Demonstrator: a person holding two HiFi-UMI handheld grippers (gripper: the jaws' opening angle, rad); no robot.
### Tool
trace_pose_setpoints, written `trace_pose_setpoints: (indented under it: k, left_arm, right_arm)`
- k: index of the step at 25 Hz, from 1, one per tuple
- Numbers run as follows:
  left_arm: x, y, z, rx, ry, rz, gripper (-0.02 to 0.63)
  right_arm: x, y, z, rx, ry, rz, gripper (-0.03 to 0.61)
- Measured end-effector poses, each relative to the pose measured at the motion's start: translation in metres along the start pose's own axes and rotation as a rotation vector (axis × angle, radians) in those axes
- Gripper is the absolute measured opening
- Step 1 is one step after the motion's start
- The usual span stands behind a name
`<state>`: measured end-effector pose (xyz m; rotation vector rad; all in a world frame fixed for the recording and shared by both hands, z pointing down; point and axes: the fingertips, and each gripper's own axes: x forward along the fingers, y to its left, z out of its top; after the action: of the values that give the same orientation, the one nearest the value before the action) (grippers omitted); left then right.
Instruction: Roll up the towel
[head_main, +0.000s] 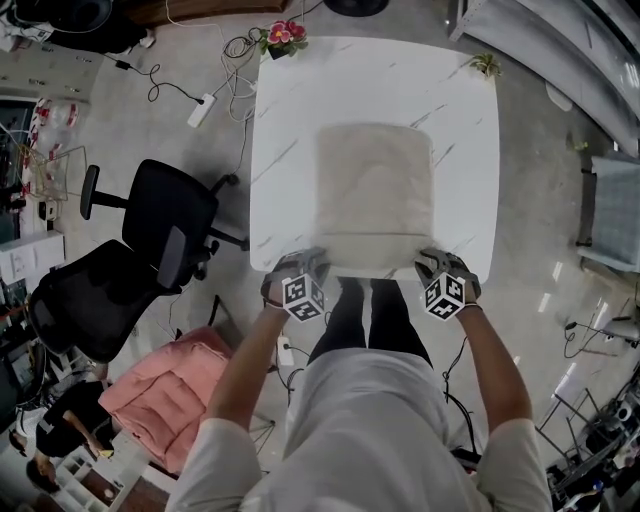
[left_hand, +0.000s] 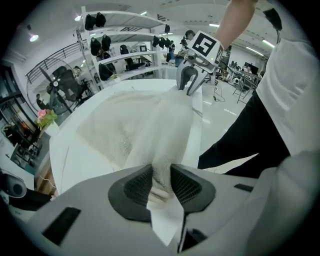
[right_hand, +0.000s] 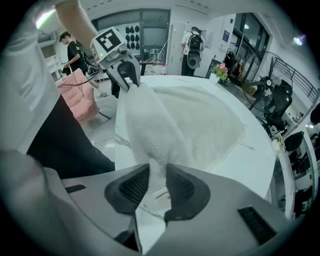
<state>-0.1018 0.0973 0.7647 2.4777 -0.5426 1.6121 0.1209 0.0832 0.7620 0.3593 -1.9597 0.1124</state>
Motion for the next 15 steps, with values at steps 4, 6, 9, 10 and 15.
trace_pose_setpoints:
  k: [4,6,9,10,15]
  left_arm:
    - [-0.005,-0.012,-0.005,0.006,-0.013,-0.026,0.089]
    - [-0.008,-0.020,-0.008,0.006,-0.013,-0.054,0.078]
    - [-0.014,-0.037,-0.012,0.001,-0.002,-0.126,0.075]
    - [-0.017,-0.045,-0.013,-0.001,0.003,-0.155,0.075]
    - [-0.030,-0.071,-0.019,-0.025,0.023,-0.282,0.075]
  right_arm:
    - [-0.002,0.011,-0.002,-0.002,-0.005,-0.005,0.061]
    - [-0.004,0.017,-0.005,0.014,-0.004,0.011,0.060]
    - [-0.009,0.031,-0.008,0.020,0.010,0.060,0.061]
    - [-0.011,0.036,-0.010,0.021,0.016,0.081,0.061]
    - [-0.022,0.062,-0.014,0.081,0.041,0.210,0.061]
